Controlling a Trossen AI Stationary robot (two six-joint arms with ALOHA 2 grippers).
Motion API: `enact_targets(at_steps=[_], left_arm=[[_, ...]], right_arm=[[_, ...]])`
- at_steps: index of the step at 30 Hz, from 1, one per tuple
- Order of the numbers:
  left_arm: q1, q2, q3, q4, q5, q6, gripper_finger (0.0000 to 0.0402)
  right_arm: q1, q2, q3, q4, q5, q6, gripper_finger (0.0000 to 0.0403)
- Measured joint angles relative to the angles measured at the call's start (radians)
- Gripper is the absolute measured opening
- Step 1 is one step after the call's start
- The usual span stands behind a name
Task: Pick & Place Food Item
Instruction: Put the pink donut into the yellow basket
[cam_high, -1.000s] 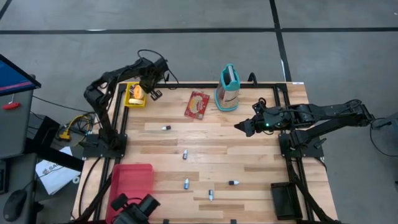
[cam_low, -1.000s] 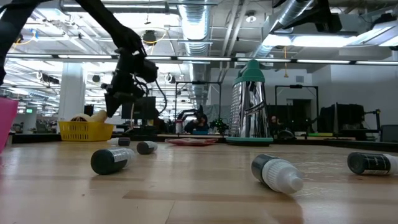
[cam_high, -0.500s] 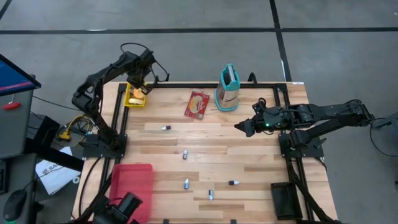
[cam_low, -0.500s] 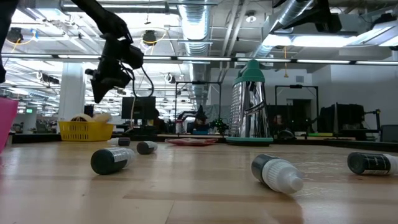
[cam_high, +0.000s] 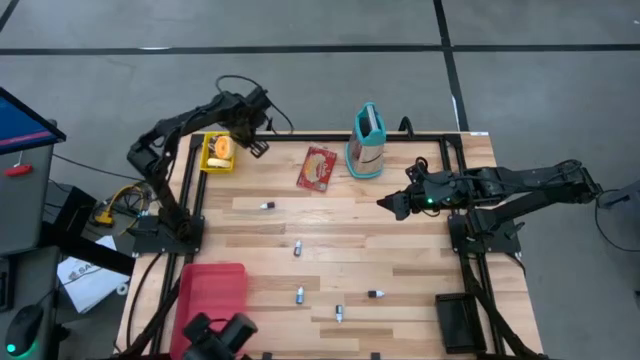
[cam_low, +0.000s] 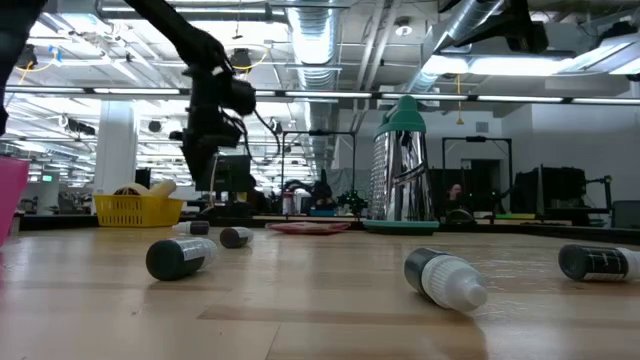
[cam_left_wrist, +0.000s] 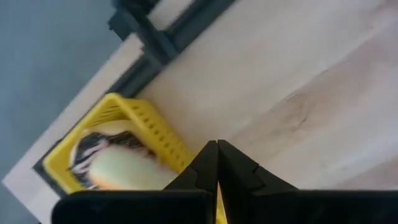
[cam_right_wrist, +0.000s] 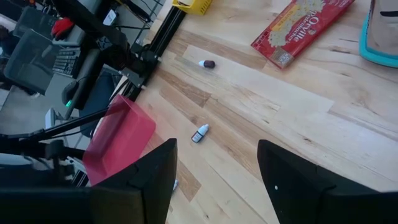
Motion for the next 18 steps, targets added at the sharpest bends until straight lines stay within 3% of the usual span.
enact_targets(at_steps=[7,18], left_arm=[[0.010,0.084,0.000,0.035,-0.052,-0.006,0.0000],[0.067,0.051,0.000,-0.049,-0.056,-0.026,0.0000]], right_arm=[[0.000,0.000,0.000,-0.006,0.001,0.018,0.0215],[0.009,0.000,0.000,-0.011,0.002,0.021,0.0215]])
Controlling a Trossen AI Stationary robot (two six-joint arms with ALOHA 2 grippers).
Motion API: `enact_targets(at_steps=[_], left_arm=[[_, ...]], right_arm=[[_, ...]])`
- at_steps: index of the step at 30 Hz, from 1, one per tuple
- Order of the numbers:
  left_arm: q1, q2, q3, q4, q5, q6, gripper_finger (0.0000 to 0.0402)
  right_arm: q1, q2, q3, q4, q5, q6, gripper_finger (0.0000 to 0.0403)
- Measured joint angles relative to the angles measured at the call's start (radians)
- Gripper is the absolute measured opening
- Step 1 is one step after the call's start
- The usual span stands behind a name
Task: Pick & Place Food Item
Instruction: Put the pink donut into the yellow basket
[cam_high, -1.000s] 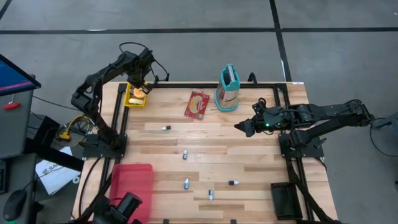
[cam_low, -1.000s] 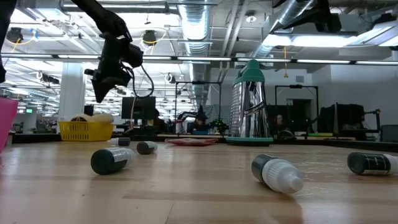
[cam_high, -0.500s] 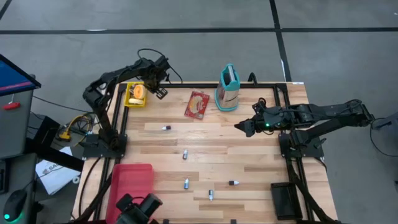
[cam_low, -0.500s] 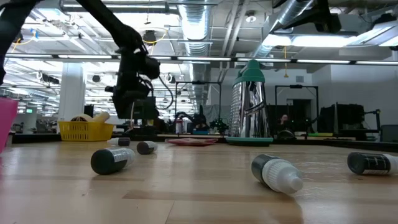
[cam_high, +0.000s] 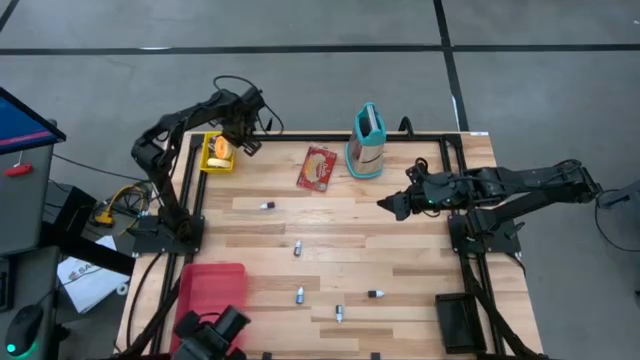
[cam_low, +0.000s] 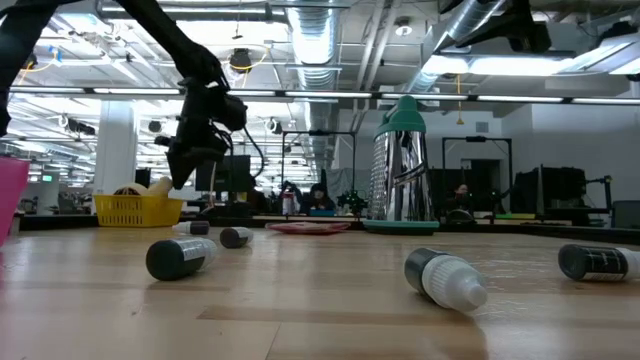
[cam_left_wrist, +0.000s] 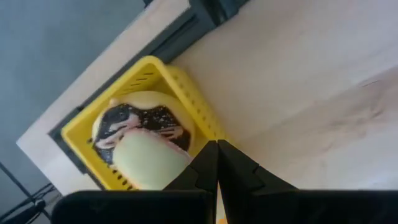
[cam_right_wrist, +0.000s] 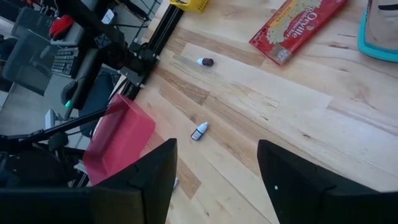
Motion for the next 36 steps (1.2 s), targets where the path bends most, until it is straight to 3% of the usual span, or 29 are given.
enact_targets(at_steps=[14,19,29,36], left_arm=[[0.072,-0.112,0.000,-0.089,0.000,-0.033,0.0000],[0.065,-0.151,-0.022,-0.002,0.053,-0.072,0.0000],[0.056,-0.074,-0.024,0.133,0.081,-0.089,0.0000],[0.072,-0.013,-0.024,0.115,0.080,-0.080,0.0000]], right_arm=[[0.000,0.000,0.000,0.003,0.000,-0.013,0.0215],[0.004,0.000,0.000,0.003,0.000,-0.013,0.0215],[0.008,0.000,0.000,0.003,0.000,-0.005,0.0215],[0.010,0.000,0.000,0.003,0.000,0.005,0.0215]])
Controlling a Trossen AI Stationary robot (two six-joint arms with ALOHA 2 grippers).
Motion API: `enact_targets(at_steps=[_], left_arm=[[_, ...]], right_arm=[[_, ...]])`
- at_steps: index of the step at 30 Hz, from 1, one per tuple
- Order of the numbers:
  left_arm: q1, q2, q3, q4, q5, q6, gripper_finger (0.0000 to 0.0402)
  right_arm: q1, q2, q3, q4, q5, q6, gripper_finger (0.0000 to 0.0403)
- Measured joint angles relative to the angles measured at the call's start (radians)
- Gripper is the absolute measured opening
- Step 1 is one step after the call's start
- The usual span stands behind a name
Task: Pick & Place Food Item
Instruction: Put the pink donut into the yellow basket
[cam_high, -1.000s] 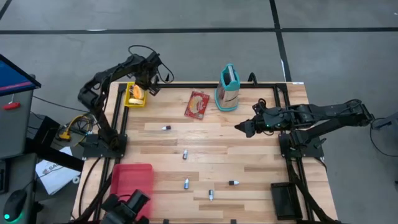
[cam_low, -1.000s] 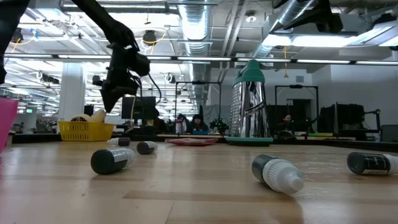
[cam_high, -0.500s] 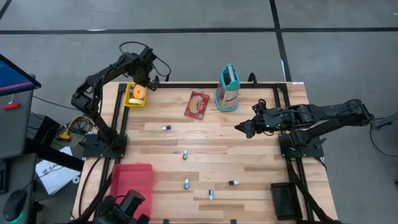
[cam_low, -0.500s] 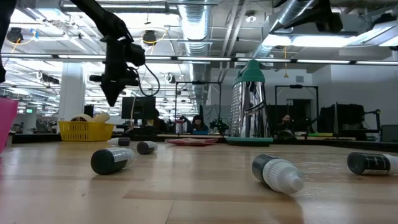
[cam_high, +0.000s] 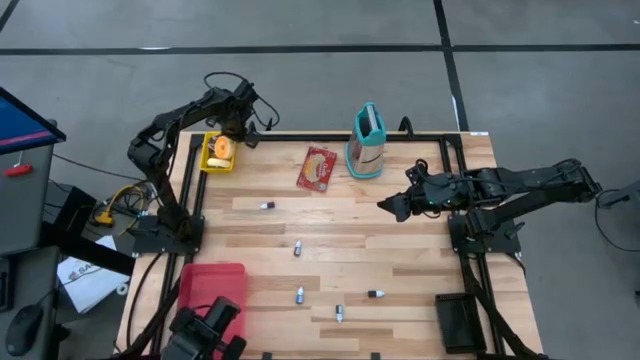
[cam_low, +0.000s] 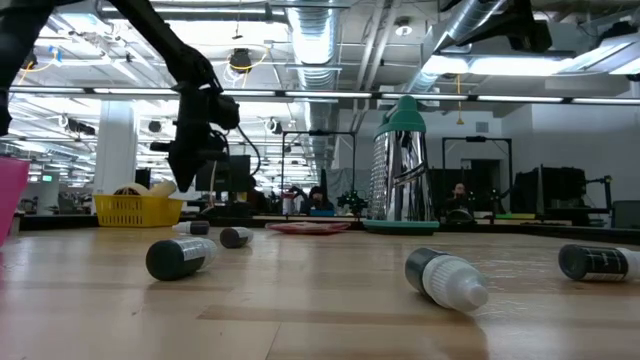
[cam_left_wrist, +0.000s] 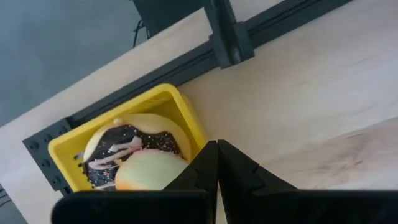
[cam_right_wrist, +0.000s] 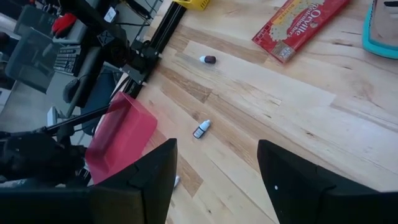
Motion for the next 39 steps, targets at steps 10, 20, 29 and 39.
enact_targets(at_steps=[10,20,29,39], left_arm=[[0.027,-0.036,0.001,-0.170,-0.037,0.008,0.0000],[0.035,-0.158,0.000,-0.234,-0.018,-0.034,0.0000],[-0.007,-0.194,-0.052,-0.139,0.047,-0.074,0.0000],[-0.083,-0.190,-0.014,-0.022,0.023,0.043,0.0108]], right_arm=[[0.000,0.000,0.000,0.000,0.003,0.004,0.0215],[0.025,0.000,0.000,0.000,0.026,-0.011,0.0215],[0.046,0.000,0.000,0.001,0.049,-0.026,0.0215],[0.045,-0.002,0.000,0.011,0.048,-0.029,0.0215]])
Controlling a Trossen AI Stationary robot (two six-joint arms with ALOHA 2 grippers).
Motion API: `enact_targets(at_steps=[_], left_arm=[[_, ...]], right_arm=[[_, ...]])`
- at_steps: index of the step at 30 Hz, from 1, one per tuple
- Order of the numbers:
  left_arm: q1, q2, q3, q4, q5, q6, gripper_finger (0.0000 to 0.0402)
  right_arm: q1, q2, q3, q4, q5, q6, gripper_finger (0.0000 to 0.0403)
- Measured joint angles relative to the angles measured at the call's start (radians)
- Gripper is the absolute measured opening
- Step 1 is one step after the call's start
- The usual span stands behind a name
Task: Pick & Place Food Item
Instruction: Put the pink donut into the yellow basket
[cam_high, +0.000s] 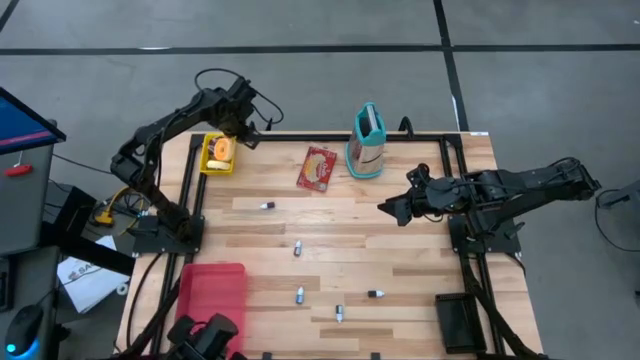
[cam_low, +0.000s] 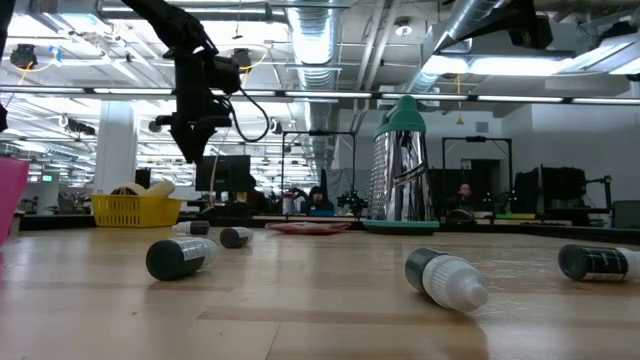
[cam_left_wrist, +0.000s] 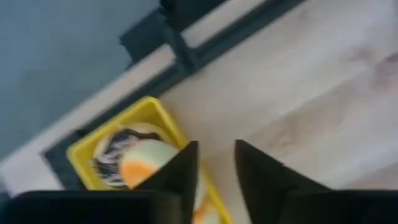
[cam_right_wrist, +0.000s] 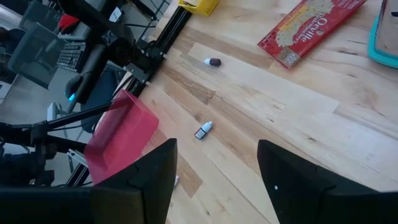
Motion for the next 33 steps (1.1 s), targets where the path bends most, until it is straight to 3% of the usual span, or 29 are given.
enact_targets(at_steps=[4,7,14,21,33], left_arm=[[0.000,0.034,0.024,-0.005,-0.017,0.021,0.0196],[0.000,0.075,0.035,-0.008,-0.017,0.028,0.0221],[0.009,0.186,0.111,-0.045,-0.076,0.053,0.0192],[0.019,0.234,0.114,-0.141,-0.039,0.081,0.0189],[0.052,0.216,0.087,-0.267,-0.031,0.057,0.0189]], right_arm=[[0.000,0.000,0.000,0.000,0.000,-0.001,0.0215],[-0.006,0.000,0.000,-0.001,0.000,-0.002,0.0215],[-0.012,0.000,0.000,-0.003,-0.003,0.019,0.0215],[-0.011,0.000,0.000,-0.003,-0.002,0.019,0.0215],[-0.009,0.000,0.000,-0.004,0.006,0.002,0.0215]])
